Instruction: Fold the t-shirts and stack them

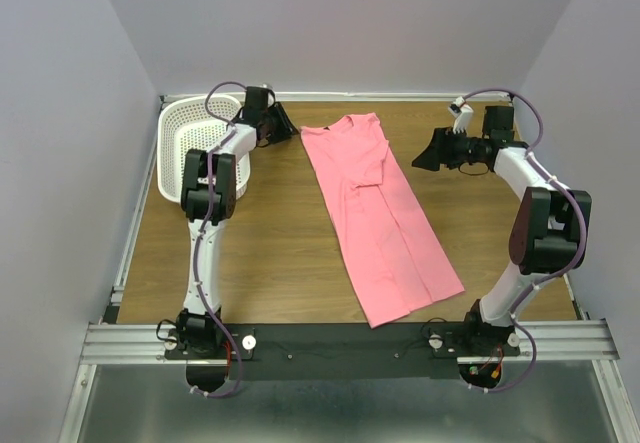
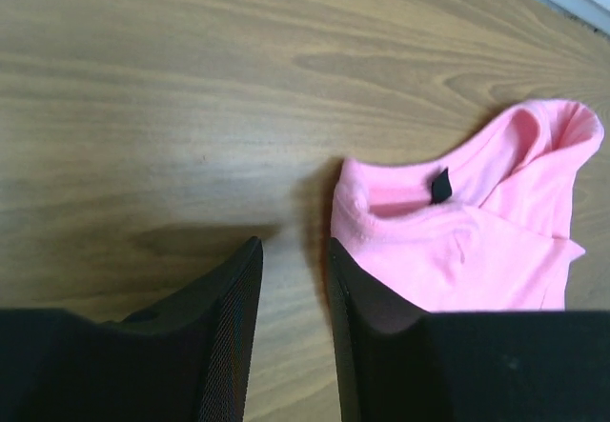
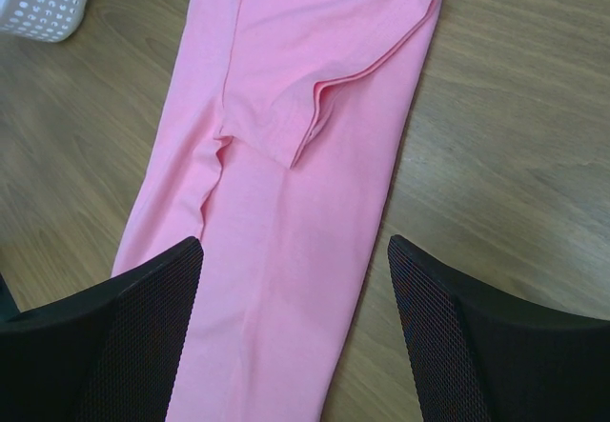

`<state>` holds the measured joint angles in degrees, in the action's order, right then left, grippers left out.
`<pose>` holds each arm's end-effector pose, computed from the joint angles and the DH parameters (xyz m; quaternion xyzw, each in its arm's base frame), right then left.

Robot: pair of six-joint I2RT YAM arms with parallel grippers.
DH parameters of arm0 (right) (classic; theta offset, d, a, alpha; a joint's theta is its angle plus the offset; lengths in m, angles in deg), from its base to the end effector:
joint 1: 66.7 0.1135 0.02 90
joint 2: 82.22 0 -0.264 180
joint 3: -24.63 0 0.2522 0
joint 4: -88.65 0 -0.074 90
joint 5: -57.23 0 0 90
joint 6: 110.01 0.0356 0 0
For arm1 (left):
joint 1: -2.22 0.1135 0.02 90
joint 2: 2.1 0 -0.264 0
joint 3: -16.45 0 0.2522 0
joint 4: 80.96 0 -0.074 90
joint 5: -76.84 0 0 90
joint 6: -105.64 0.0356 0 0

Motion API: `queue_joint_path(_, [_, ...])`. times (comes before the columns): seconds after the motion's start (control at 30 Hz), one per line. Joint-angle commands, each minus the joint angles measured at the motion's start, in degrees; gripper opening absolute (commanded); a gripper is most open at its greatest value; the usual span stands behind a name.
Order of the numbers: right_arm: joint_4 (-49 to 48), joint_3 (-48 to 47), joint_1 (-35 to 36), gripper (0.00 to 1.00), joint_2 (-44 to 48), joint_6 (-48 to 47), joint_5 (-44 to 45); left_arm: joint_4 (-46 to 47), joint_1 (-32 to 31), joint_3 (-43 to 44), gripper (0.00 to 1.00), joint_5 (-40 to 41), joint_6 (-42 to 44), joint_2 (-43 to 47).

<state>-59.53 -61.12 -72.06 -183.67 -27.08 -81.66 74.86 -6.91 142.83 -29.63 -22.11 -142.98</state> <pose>0.3818 -0.0089 0.2322 -0.1626 0.8462 0.3477 0.3696 0.5448 -0.0978 0.1493 -0.1604 0.8797 -0.2889 0.3418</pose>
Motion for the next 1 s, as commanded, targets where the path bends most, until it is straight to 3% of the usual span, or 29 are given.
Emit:
queue_joint_path(0.0, [-0.49, 0.71, -0.43, 0.86, 1.96, 0.04, -1.74, 1.36, -0.10, -4.15, 0.42, -0.49, 0.32, 4.56])
queue_joint_path(0.3, [-0.49, 0.71, -0.52, 0.86, 1.69, -0.05, -1.74, 2.94, -0.98, -7.24, 0.42, -6.64, 2.60, 4.21])
queue_joint_path(0.6, [-0.40, 0.62, -0.52, 0.86, 0.90, -0.22, -2.00, -1.62, -2.83, 2.24, 0.42, -8.76, 2.96, -2.90])
queue_joint_path(0.7, [-0.40, 0.53, -0.52, 0.86, 0.90, -0.14, -2.09, -4.43, -2.83, 5.76, 0.29, -6.21, 1.81, -4.75])
queue_joint_path(0.73, [-0.40, 0.44, -0.52, 0.86, 1.08, 0.04, -2.18, -5.05, -2.83, 7.42, 0.12, -5.51, 1.29, -5.63])
queue_joint_path(0.77, [-0.40, 0.53, -0.52, 0.86, 1.08, -0.05, -2.27, -5.23, -2.83, 8.14, 0.01, -5.33, 1.11, -6.07])
queue_joint_path(0.97, [-0.40, 0.71, -0.61, 0.86, 1.69, 0.22, -2.62, -6.20, -2.04, 14.46, 0.00, -0.94, -1.35, -8.27])
